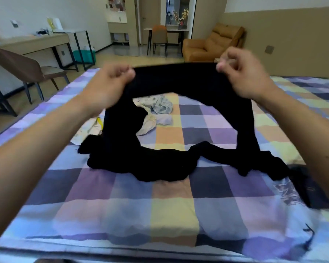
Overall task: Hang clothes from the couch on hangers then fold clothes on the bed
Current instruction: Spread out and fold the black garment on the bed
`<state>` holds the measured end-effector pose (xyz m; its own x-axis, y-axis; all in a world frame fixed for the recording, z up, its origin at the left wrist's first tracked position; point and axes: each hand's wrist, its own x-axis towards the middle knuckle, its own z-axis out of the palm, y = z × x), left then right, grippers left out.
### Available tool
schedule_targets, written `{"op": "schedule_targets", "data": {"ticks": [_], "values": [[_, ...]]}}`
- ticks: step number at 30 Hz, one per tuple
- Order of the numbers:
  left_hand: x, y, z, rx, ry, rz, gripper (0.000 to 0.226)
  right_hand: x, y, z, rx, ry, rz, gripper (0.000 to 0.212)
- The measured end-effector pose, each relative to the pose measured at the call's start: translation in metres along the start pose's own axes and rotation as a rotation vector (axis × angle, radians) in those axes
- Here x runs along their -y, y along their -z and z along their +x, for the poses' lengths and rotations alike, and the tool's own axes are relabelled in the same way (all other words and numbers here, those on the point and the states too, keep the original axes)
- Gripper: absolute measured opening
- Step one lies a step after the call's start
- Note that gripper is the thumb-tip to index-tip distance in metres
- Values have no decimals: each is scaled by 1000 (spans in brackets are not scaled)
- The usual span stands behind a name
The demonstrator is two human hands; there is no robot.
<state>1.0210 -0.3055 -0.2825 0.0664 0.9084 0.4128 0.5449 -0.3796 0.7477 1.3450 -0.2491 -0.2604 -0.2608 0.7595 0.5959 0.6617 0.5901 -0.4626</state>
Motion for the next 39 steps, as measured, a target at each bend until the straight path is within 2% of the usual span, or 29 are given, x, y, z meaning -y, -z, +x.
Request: {"op": "schedule_targets", "data": {"ticks": [4,8,10,11,13,15,16,18,19,21,23,25,26,28,29,32,35,37,39], "values": [[-17,6,28,-45,153,-46,31,-5,-23,32,-126,-30,-180,7],[-13,-12,28,22,365,-225,29,-12,-60,22,-44,-245,-353,11],[-12,-24,25,15,412,-323,26,1,-83,0,-36,-212,-204,21],[-12,-29,24,0,426,-364,25,13,-97,-13,11,-166,-49,23],[-11,-40,22,-20,444,-425,22,38,-123,-39,288,-149,229,24],[-13,-50,20,37,428,-465,18,55,-143,-56,602,-283,413,33],[-15,-54,18,93,410,-464,14,58,-151,-60,634,-380,510,40],[-14,-58,11,180,344,-358,20,61,-162,-58,476,-539,716,40],[-11,-57,4,167,285,-254,23,62,-162,-53,379,-599,803,35],[-2,-59,-13,6,147,-83,29,63,-156,-41,259,-685,900,31],[11,-68,-40,-141,41,-5,45,64,-144,-28,165,-740,974,32],[30,-81,-61,-131,30,82,57,67,-132,-15,110,-761,1072,30],[41,-86,-65,-112,39,139,52,70,-127,-8,94,-777,1114,27],[58,-87,-58,-143,58,197,28,73,-113,2,68,-819,1158,24],[63,-82,-50,-170,68,165,20,72,-105,5,57,-837,1154,26],[58,-60,-21,-132,109,-40,20,53,-77,11,81,-917,1049,40],[33,-40,5,-63,89,-36,20,32,-57,11,273,-966,733,67],[14,-30,22,-97,35,-8,24,25,-45,12,360,-908,432,66],[-3,-20,38,-97,4,-7,20,20,-37,18,275,-777,275,48]]}}
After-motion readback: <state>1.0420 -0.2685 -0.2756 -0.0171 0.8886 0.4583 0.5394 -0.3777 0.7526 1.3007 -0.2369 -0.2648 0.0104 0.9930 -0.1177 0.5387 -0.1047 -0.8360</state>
